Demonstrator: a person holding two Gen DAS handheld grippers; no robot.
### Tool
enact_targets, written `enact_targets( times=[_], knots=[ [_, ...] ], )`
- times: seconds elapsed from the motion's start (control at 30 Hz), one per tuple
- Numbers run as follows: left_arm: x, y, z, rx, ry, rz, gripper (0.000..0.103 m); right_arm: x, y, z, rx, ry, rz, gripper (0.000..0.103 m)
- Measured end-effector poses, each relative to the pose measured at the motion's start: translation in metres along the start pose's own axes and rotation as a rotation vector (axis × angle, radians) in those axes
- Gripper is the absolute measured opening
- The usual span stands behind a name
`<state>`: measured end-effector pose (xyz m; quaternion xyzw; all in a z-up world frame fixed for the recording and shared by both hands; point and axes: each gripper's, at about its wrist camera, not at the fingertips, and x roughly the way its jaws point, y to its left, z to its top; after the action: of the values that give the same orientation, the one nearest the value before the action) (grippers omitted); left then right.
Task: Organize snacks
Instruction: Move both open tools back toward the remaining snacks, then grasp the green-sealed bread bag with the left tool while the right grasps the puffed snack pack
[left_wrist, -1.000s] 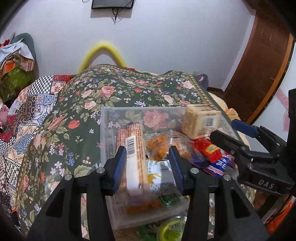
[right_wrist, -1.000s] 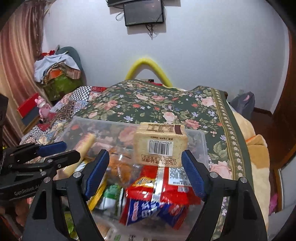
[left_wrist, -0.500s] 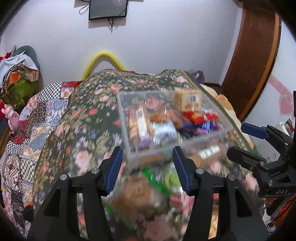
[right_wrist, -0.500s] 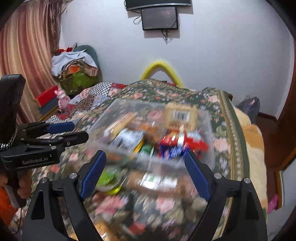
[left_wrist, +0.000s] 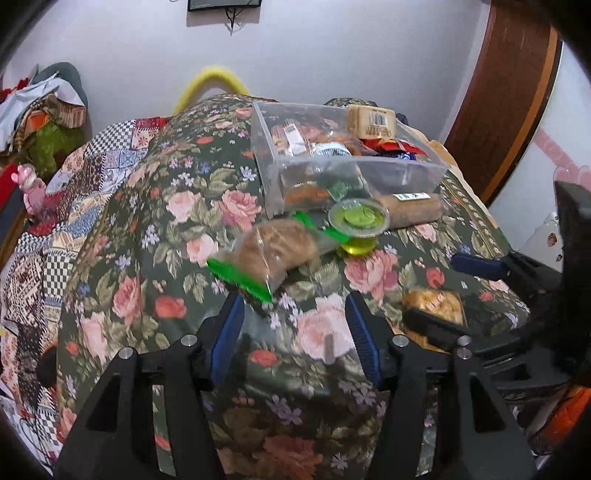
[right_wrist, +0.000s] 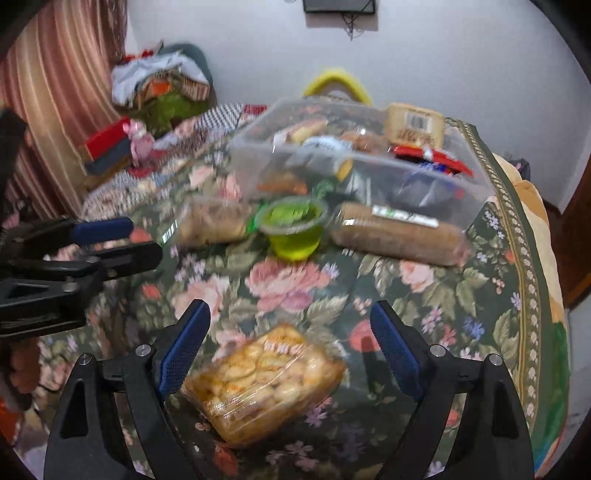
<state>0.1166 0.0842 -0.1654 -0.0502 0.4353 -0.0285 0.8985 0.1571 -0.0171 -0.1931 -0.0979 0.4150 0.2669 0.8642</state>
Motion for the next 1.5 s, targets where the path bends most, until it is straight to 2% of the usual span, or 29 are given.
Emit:
enact_targets(
  times=[0.17,0.27,0.37,0.47,0.57,0.63,0.8,0.87,1.0,1.27,1.5],
  knots=[
    [0.002,0.001,0.003,0.012,-0.006,0.001,0.057,-0.003,-0.004,-0.019,-0.007,0.027,0.002,0.087],
    [0.009,0.003,0.012,0.025,-0.008,-0.003,0.059,-0.010,-0.019,-0.024,0.009,0.026,0.001,0.091],
    [0.022,0.003,0.023,0.040,-0.007,-0.020,0.062,-0.016,-0.034,-0.027,0.031,0.021,-0.019,0.091],
    [0.039,0.001,0.035,0.064,0.004,-0.010,0.062,-0.019,-0.043,-0.028,0.049,0.021,-0.029,0.091],
    [0.057,0.000,0.045,0.101,-0.009,0.012,0.069,-0.020,-0.051,-0.028,0.048,0.019,-0.033,0.091],
    [0.071,0.001,0.050,0.118,0.003,0.008,0.069,-0.018,-0.053,-0.029,0.049,0.027,-0.029,0.090],
    [0.091,0.015,0.048,0.061,0.046,-0.047,0.071,-0.015,-0.061,-0.033,0.118,0.046,0.030,0.089],
    [0.089,0.017,0.044,0.042,0.037,-0.062,0.072,-0.014,-0.061,-0.036,0.147,0.046,0.056,0.085],
    [0.080,0.013,0.035,0.037,0.058,-0.111,0.073,-0.013,-0.058,-0.039,0.177,0.058,0.118,0.067],
    [0.060,-0.004,0.014,0.040,0.096,-0.156,0.073,-0.021,-0.052,-0.037,0.128,0.050,0.063,0.065],
    [0.044,-0.016,-0.003,0.033,0.118,-0.150,0.074,-0.032,-0.062,-0.037,0.182,0.049,0.117,0.065]
  ],
)
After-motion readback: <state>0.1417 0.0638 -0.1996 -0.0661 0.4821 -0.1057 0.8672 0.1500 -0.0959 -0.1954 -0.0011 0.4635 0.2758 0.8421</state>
